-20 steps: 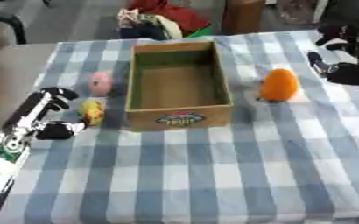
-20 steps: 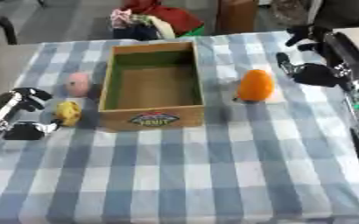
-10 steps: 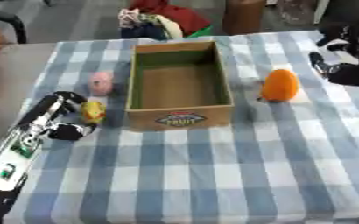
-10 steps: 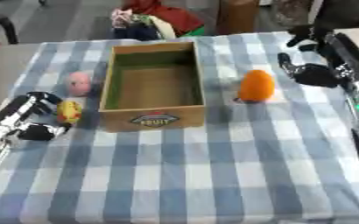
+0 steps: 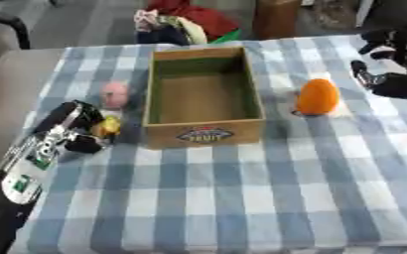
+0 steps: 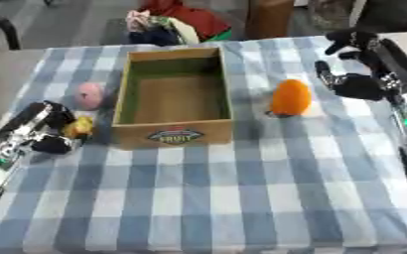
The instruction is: Pick up objects on the table and place them in the box.
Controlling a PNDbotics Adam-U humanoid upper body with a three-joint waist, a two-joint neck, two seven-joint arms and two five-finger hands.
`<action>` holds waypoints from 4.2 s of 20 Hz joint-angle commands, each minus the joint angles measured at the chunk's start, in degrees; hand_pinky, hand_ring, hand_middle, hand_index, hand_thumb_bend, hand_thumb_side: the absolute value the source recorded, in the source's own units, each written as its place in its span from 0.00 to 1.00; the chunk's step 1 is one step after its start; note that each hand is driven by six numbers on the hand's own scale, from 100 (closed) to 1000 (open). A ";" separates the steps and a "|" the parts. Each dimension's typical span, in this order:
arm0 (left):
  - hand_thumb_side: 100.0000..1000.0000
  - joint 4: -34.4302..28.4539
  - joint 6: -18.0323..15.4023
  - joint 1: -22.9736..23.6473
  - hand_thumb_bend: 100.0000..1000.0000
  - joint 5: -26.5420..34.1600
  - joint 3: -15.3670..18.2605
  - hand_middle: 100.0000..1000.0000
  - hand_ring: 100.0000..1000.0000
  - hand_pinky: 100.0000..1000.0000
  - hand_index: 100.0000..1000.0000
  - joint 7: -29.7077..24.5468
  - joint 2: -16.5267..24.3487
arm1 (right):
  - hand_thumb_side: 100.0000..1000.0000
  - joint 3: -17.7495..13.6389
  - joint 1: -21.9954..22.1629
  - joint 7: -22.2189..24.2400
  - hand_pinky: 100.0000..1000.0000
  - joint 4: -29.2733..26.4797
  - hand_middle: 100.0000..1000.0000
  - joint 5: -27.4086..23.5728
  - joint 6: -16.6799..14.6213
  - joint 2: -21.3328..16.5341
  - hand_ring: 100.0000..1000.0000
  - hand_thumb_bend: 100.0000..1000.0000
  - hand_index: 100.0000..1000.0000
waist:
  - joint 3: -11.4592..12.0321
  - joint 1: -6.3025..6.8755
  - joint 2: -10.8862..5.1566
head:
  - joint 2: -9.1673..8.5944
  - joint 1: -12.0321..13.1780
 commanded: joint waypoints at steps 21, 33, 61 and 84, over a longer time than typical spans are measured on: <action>0.00 7.71 -9.16 -22.14 0.26 -3.46 -12.21 0.43 0.54 0.66 0.54 -8.13 -4.62 | 0.02 2.66 -1.59 3.26 0.82 0.14 0.58 0.80 -1.01 1.64 0.91 0.10 0.80 | -3.46 0.49 -1.50 | 0.02 2.10; 0.10 12.50 -12.55 -22.05 0.46 -7.46 -7.80 0.69 0.66 0.71 0.74 -6.92 -6.34 | 0.03 2.65 -1.09 3.62 0.82 0.50 0.58 1.12 -1.01 1.58 0.91 0.09 0.80 | -3.49 0.52 -1.59 | -0.04 1.65; 0.00 26.99 -3.21 -18.24 0.35 -13.92 1.52 0.67 0.62 0.68 0.74 -0.65 -0.09 | 0.03 2.46 -0.67 3.47 0.82 0.51 0.58 0.95 -0.98 1.09 0.91 0.08 0.80 | -2.90 0.69 -1.46 | -0.26 0.58; 0.00 6.42 -7.12 -23.25 0.23 -6.99 -6.72 0.36 0.38 0.60 0.45 -1.16 -3.51 | 0.02 2.86 -0.98 3.80 0.82 0.68 0.58 0.88 -1.14 1.70 0.91 0.06 0.80 | -3.87 0.31 -1.80 | -0.22 1.24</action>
